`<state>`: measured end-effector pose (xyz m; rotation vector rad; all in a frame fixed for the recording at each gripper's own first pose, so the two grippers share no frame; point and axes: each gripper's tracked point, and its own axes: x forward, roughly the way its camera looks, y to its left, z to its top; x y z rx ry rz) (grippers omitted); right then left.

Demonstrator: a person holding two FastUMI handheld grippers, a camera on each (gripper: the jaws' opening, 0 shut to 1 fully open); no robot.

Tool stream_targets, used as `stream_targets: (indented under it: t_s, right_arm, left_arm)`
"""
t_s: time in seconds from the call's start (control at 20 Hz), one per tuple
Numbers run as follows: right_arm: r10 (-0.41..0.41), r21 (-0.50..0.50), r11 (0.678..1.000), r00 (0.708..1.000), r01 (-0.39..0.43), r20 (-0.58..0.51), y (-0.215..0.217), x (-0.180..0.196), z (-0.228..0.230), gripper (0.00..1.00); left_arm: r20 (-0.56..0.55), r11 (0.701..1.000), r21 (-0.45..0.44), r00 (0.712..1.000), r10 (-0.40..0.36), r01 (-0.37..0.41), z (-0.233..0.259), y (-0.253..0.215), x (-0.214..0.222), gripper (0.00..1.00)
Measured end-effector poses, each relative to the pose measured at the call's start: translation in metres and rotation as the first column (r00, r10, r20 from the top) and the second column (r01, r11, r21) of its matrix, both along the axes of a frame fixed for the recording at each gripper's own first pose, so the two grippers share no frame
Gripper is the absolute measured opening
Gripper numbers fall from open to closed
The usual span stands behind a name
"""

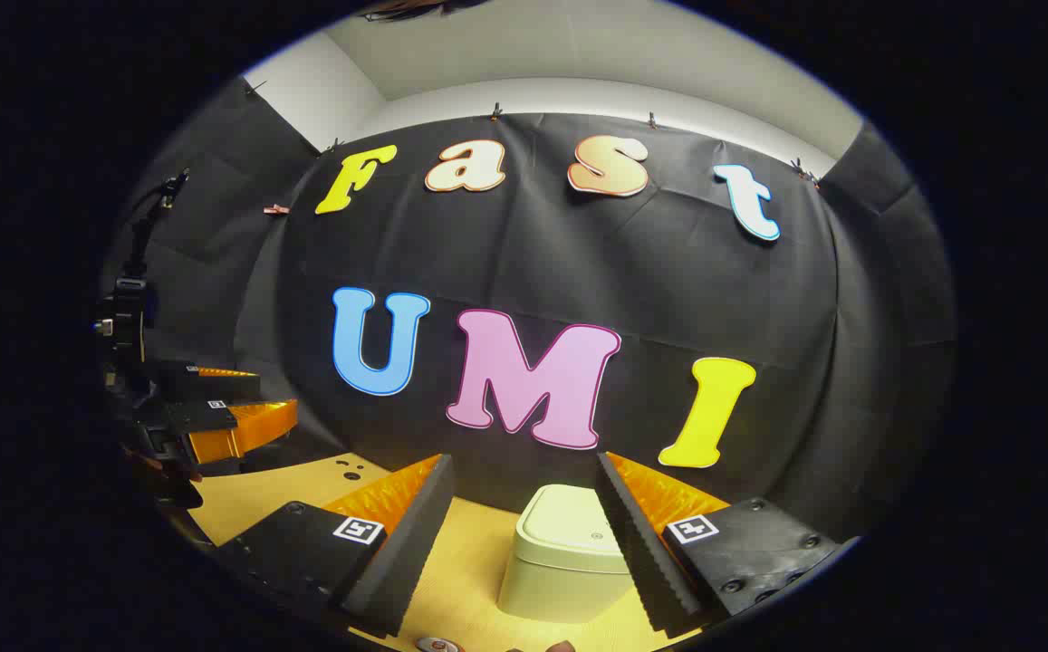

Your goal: Press the lid of the desktop garbage bin to open it, pick up the crumpled paper on the desktop and throw it into the bin, then pick up the pop can on the desktop and drop it into the bin, and finally close the garbage bin lid.

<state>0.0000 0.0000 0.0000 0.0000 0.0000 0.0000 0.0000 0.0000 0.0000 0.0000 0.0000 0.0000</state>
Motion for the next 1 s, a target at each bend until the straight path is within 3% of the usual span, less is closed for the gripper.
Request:
stream_targets:
  t_s: [0.6,0.8,0.9,1.0]
  right_arm:
    - [-0.026,0.016,1.000,1.000,0.027,-0.013,-0.0020,-0.0030,-0.0020,0.97]
    - [-0.029,0.029,0.999,1.000,0.029,-0.007,-0.0003,-0.0027,-0.0006,0.93]
    - [-0.039,0.011,0.999,0.999,0.039,-0.009,-0.0036,-0.0019,-0.0008,0.75]
    - [-0.024,-0.004,1.000,0.999,0.023,-0.022,-0.0055,-0.0031,-0.0020,0.40]
  left_arm:
    - [-0.009,1.000,0.010,1.000,-0.008,0.008,-0.0037,0.0000,0.0011,0.95]
    - [-0.009,1.000,0.015,1.000,-0.010,0.010,-0.0041,0.0000,0.0012,0.95]
    - [-0.007,1.000,0.019,1.000,-0.012,0.012,-0.0037,-0.0011,0.0007,0.95]
    - [-0.007,1.000,0.020,1.000,-0.012,0.012,-0.0040,-0.0014,0.0013,0.95]
